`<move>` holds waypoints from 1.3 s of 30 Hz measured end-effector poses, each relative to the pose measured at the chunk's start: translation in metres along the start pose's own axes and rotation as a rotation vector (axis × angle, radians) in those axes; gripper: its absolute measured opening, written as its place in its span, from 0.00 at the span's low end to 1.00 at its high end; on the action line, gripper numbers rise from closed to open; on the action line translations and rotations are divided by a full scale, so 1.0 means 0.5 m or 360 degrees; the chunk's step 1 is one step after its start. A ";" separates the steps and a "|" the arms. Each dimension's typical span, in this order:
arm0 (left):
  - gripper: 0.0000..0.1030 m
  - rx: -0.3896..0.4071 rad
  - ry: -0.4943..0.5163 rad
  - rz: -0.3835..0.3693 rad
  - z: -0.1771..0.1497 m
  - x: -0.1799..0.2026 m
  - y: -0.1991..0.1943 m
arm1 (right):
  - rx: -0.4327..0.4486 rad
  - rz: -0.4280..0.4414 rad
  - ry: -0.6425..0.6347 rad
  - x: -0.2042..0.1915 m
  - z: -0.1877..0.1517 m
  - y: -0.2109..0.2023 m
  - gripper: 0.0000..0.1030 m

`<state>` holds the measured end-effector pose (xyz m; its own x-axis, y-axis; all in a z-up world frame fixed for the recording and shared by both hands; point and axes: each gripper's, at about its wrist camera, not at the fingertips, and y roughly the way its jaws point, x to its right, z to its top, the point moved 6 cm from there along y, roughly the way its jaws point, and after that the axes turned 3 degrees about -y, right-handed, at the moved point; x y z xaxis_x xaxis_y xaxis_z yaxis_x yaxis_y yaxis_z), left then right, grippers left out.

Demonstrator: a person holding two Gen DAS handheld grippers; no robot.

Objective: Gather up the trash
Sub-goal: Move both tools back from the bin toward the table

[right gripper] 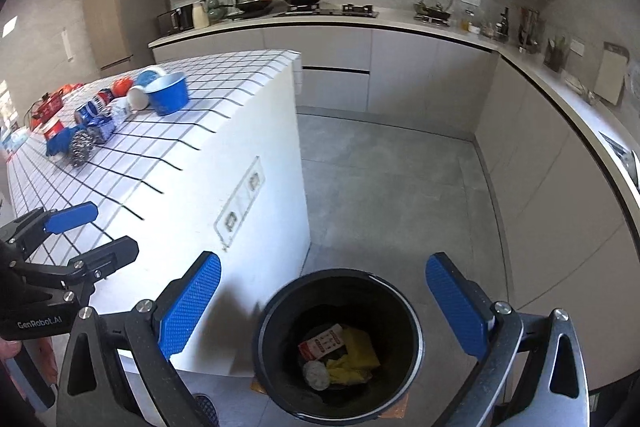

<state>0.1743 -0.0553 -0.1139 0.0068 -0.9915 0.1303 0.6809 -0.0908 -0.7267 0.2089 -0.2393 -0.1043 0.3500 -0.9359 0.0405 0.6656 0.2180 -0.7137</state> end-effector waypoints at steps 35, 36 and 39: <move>0.98 0.0182 -0.0434 0.0482 -0.056 -0.643 -0.189 | 0.0086 0.0329 -0.0301 -0.579 0.162 0.047 1.00; 0.98 0.0175 -0.0440 0.0477 -0.056 -0.656 -0.188 | 0.0086 0.0329 -0.0306 -0.593 0.166 0.050 1.00; 0.98 0.0177 -0.0469 0.0460 -0.054 -0.701 -0.181 | 0.0081 0.0363 -0.0311 -0.631 0.176 0.064 1.00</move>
<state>0.0902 0.2980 -0.1120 0.4068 -0.9040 0.1311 0.6952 0.2133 -0.6865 0.1777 0.0875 -0.0783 0.6111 -0.7913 0.0204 0.5855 0.4347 -0.6843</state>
